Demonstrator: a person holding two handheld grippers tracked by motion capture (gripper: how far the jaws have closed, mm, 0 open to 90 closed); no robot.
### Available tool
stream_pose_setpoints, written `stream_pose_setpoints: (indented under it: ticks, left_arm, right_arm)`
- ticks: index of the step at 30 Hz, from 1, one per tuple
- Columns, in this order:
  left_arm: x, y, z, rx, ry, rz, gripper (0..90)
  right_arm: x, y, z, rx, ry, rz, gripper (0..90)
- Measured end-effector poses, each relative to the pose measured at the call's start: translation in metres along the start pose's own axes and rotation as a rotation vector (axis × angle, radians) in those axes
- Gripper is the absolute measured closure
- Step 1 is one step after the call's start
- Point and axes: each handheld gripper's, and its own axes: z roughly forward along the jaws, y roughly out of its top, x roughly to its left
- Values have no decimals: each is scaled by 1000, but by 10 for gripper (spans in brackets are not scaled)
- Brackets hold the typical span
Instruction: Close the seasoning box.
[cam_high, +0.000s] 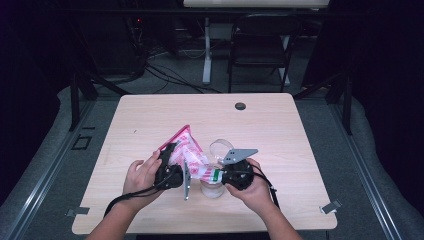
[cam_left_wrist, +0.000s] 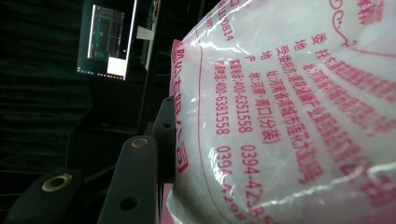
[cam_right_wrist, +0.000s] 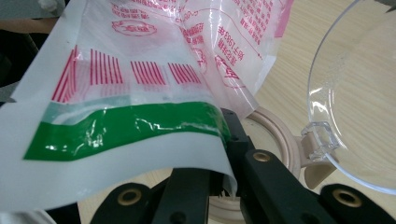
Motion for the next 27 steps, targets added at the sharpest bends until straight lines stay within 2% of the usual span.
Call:
stream_pose_setpoints:
  ticks: [15,27]
  left_arm:
    - [0,1,-1,-3,8,6,616]
    - [3,3,-3,-4,21,34,617]
  right_arm:
    - [-1,-1,1,5,-5,-4,900]
    - [0,-1,1,5,-7,-4,900]
